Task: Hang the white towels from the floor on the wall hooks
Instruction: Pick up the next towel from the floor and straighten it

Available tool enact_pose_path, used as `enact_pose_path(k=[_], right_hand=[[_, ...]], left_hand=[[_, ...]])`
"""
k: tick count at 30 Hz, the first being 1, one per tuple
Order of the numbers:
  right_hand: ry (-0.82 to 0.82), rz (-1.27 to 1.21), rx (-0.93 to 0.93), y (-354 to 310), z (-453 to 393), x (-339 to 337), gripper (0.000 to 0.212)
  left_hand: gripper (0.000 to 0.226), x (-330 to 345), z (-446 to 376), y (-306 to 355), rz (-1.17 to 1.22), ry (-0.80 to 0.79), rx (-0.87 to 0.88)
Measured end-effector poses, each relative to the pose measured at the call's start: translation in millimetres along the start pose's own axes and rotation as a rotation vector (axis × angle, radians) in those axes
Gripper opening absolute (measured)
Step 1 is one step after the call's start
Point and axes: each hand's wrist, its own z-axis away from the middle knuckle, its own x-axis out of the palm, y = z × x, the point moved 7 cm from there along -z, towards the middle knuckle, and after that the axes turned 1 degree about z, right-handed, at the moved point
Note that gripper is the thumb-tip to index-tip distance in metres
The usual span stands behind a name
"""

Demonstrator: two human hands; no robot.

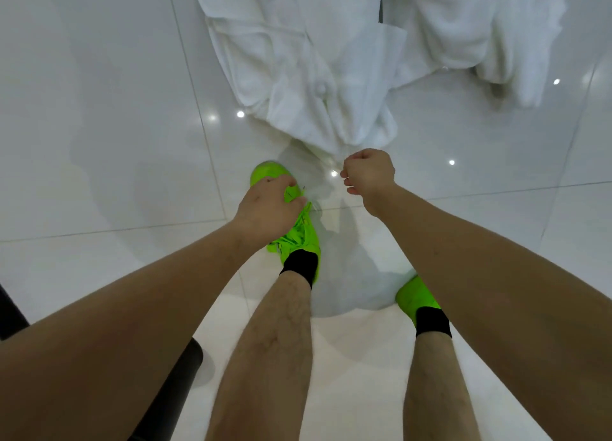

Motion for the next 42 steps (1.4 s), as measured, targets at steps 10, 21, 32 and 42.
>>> enact_pose_path(k=[10, 21, 32, 42], right_hand=[[0.286, 0.087, -0.227, -78.3, -17.0, -41.9, 0.036], [0.261, 0.802, -0.601, -164.7, -60.0, -46.0, 0.06], [0.164, 0.528, -0.498, -133.9, 15.9, -55.8, 0.044], [0.052, 0.367, -0.565, -172.2, 195.6, -205.7, 0.014]], left_hand=[[0.046, -20.9, -20.7, 5.6, 0.055, 0.029, -0.018], [0.043, -47.3, -61.5, 38.5, 0.058, 0.02, 0.03], [0.043, -77.1, -5.7, 89.6, -0.009, 0.024, 0.043], [0.047, -165.4, 143.3, 258.6, -0.175, 0.173, 0.256]])
